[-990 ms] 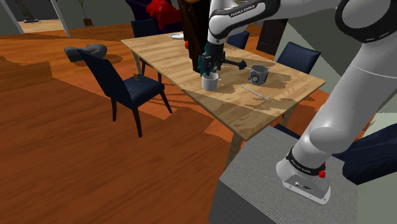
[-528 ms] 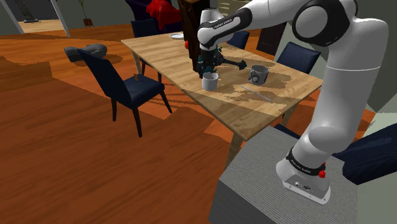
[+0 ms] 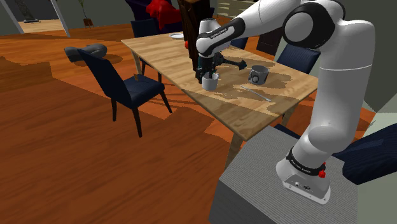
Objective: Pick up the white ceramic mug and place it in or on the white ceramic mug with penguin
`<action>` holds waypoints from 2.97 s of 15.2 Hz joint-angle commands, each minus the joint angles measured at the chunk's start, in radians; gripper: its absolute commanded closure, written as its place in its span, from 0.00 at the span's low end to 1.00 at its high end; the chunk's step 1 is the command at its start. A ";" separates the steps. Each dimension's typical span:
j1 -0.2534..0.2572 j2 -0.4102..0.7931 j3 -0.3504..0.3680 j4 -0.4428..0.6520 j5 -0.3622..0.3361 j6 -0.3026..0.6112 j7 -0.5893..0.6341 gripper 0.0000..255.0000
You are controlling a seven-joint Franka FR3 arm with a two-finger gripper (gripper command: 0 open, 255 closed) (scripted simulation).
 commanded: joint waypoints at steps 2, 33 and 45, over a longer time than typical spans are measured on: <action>0.000 0.005 0.000 -0.003 0.000 0.009 0.000 0.00; 0.002 -0.066 -0.002 0.101 -0.005 -0.166 -0.003 1.00; 0.002 -0.092 -0.003 0.227 -0.006 -0.318 -0.007 1.00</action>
